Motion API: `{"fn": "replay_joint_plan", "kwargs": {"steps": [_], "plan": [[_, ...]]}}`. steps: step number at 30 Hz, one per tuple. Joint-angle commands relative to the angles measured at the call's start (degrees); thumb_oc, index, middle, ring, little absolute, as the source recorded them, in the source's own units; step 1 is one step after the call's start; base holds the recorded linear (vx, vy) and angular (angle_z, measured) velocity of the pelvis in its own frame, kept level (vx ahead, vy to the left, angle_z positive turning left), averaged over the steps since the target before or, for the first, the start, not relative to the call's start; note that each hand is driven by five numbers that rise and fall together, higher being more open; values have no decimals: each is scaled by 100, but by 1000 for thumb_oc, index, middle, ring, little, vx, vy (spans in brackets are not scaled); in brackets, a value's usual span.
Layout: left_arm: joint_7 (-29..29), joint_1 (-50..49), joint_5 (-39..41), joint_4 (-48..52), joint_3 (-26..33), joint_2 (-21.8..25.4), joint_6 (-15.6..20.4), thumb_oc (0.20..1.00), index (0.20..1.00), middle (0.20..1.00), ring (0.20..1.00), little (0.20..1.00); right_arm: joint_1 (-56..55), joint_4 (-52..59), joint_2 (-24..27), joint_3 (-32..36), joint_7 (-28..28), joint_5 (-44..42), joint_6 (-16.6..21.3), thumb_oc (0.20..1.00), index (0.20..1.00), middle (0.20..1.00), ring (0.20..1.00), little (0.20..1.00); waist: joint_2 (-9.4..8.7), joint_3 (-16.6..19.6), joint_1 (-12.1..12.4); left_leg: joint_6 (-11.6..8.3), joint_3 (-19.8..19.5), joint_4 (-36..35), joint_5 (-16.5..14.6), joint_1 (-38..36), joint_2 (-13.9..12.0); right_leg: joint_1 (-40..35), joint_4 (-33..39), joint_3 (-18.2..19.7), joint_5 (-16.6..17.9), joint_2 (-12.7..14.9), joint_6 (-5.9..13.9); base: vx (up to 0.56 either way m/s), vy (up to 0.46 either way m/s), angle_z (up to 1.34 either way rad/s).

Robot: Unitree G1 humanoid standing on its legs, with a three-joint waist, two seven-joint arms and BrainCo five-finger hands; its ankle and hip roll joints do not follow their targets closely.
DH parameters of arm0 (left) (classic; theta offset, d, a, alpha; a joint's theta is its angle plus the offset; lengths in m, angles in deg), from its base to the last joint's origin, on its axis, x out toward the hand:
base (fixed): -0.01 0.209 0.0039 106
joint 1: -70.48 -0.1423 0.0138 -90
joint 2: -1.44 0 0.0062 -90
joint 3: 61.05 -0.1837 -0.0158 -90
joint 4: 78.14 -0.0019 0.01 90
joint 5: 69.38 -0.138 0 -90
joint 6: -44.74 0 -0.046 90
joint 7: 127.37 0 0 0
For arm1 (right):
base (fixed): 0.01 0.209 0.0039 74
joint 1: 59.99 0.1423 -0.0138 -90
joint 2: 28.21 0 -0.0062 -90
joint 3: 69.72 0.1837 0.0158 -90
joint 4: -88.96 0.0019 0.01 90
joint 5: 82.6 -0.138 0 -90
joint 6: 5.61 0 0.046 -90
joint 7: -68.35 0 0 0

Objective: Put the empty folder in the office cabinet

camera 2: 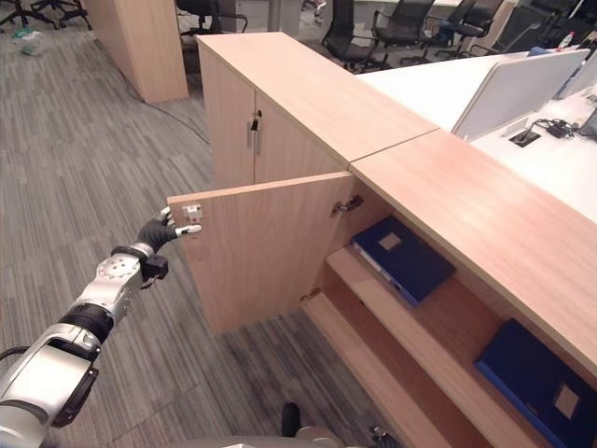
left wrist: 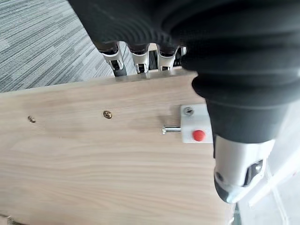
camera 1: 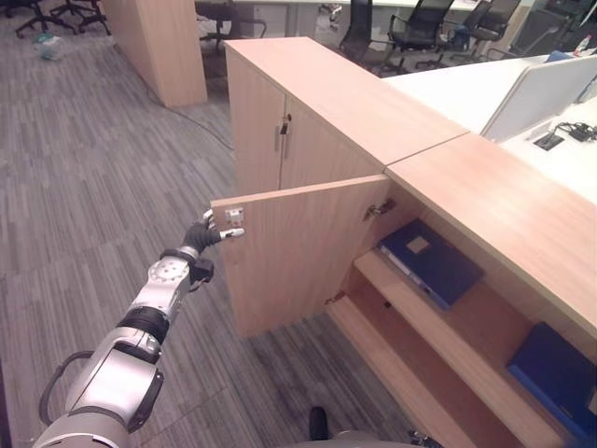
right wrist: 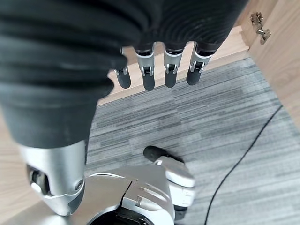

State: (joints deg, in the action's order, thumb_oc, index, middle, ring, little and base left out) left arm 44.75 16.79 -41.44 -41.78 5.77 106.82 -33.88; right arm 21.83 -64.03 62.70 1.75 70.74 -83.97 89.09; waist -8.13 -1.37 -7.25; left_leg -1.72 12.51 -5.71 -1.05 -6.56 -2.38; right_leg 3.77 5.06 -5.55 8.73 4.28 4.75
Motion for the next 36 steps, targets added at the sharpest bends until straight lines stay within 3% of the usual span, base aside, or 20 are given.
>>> {"fn": "replay_joint_plan", "kwargs": {"steps": [1,7,12,13,19,21,26,31,36], "plan": [[-266,804,-212,298,-238,-407,333,1000,1000,1000,1000,1000,175,20,137,-196,8,82,99,1000,1000,1000,1000,1000,196,-110,-35,-197,124,71,-323,-28,-120,-430,-92,-106,-183,611,886,-11,3,6],[-407,190,-446,1242,-586,-369,352,1000,1000,1000,1000,1000,121,107,137,-95,-3,45,103,1000,1000,1000,1000,1000,253,-156,105,-188,-46,71,-306,2,-83,-520,-94,-267,-234,660,859,-5,2,12],[-634,-725,-289,1963,-472,-202,334,1000,1000,1000,1000,1000,115,2,78,27,19,-1,70,1000,1000,1000,1000,1000,315,-201,260,-179,-181,71,-278,18,-49,-607,-105,-396,-284,694,823,4,10,17],[-802,-1425,-509,2703,-461,275,366,1000,1000,1000,1000,1000,132,-66,38,153,42,-28,65,1000,1000,1000,1000,1000,369,-224,410,-177,-268,71,-266,36,-29,-652,-108,-481,-317,717,801,-4,17,22],[-1321,-2655,-119,3557,-127,760,244,1000,1000,1000,1000,1000,83,-4,51,262,91,10,91,1000,1000,1000,1000,1000,428,-225,596,-178,-393,71,-231,60,-2,-716,-117,-601,-345,742,775,-3,8,13],[-1664,-3287,411,4103,136,951,52,1000,1000,1000,1000,1000,94,-22,63,373,92,-17,99,1000,1000,1000,1000,1000,479,-238,696,-166,-485,71,-218,76,22,-745,-123,-678,-348,762,770,-25,20,20],[-2082,-3894,751,4672,276,1410,-150,1000,1000,1000,1000,1000,143,-2,76,488,106,-128,119,1000,1000,1000,1000,1000,564,-251,761,-141,-523,71,-215,85,65,-759,-159,-726,-339,813,778,-30,18,11],[-2108,-3946,878,4756,311,1329,-202,1000,1000,1000,1000,1000,168,-53,28,531,81,-212,107,1000,1000,1000,1000,1000,625,-296,733,-116,-538,71,-211,113,119,-693,-267,-746,-327,885,790,-28,18,3],[-1863,-3532,685,4514,189,840,-140,1000,1000,1000,1000,1000,379,-62,-3,555,24,-246,25,1000,1000,1000,1000,1000,748,-511,650,-63,-337,71,-203,219,151,-295,-598,-714,-240,963,839,-107,34,-4]]}}
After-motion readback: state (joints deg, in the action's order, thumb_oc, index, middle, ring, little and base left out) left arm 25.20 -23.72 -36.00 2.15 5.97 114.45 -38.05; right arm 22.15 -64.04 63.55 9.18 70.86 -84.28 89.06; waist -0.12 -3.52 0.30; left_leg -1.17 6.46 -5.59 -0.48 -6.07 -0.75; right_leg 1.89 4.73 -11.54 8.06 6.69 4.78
